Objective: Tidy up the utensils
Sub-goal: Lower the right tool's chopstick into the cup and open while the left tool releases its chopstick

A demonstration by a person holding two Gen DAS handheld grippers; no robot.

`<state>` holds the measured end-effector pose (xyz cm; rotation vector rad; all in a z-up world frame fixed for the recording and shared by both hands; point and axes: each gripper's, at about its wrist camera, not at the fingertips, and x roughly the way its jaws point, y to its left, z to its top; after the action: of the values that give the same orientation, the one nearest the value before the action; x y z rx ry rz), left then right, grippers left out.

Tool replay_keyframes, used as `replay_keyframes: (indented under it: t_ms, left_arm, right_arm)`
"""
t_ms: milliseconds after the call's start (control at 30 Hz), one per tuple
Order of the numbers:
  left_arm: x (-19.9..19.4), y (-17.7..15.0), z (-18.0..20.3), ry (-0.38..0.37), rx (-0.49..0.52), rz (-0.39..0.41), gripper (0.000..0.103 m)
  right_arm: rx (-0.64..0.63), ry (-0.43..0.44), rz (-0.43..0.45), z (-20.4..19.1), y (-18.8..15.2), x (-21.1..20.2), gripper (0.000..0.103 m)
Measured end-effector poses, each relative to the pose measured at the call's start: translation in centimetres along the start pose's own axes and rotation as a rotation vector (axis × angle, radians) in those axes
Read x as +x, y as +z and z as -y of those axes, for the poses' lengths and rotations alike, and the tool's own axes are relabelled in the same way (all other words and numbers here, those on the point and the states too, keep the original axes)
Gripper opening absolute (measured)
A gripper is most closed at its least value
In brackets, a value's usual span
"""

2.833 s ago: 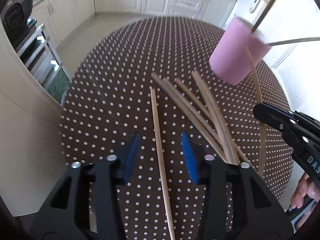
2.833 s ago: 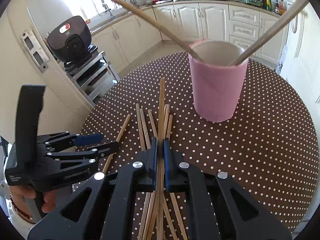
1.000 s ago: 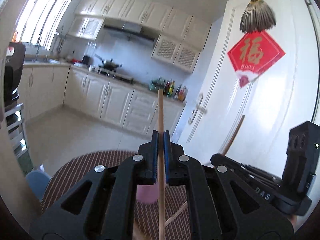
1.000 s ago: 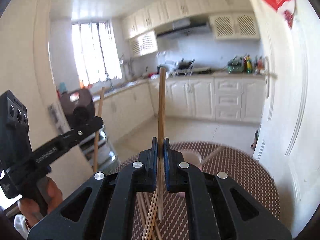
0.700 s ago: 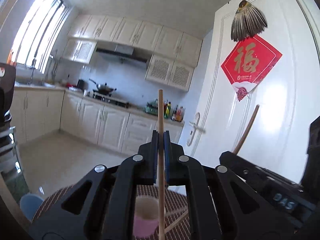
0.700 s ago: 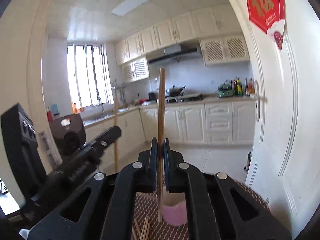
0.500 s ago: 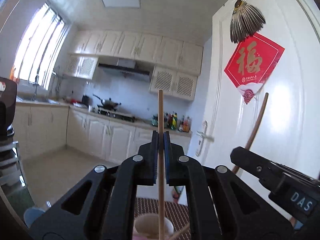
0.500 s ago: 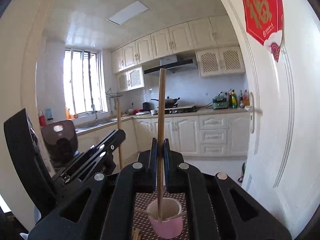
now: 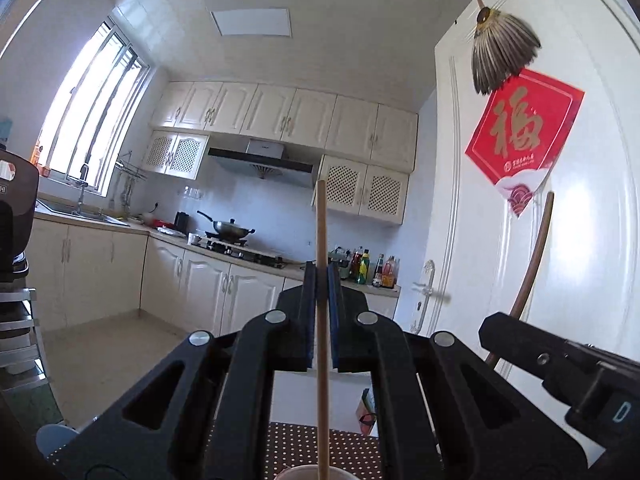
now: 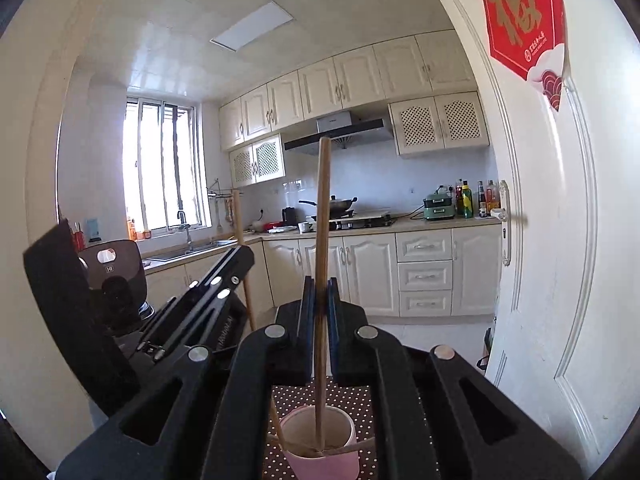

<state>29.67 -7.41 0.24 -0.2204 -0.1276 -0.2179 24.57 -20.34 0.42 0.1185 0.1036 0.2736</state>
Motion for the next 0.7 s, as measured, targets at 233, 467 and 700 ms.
replay_keyframes:
  t_ms: [233, 467, 700]
  left_arm:
    - [0.4, -1.5, -0.7, -0.009, -0.003, -0.024, 0.006]
    - [-0.1, -1.5, -1.2, -0.017, -0.020, -0.006, 0.006]
    - [0.1, -1.7, -0.9, 0.004, -0.025, 0.014, 0.006]
  right_arm:
    - [-0.007, 0.013, -0.039, -0.3, -0.8, 0.9, 0.005]
    - [-0.003, 0.021, -0.075, -0.2, -1.0, 1.3, 0.005]
    - [0.001, 0.017, -0.089, 0.2, -0.9, 1.4, 0.005]
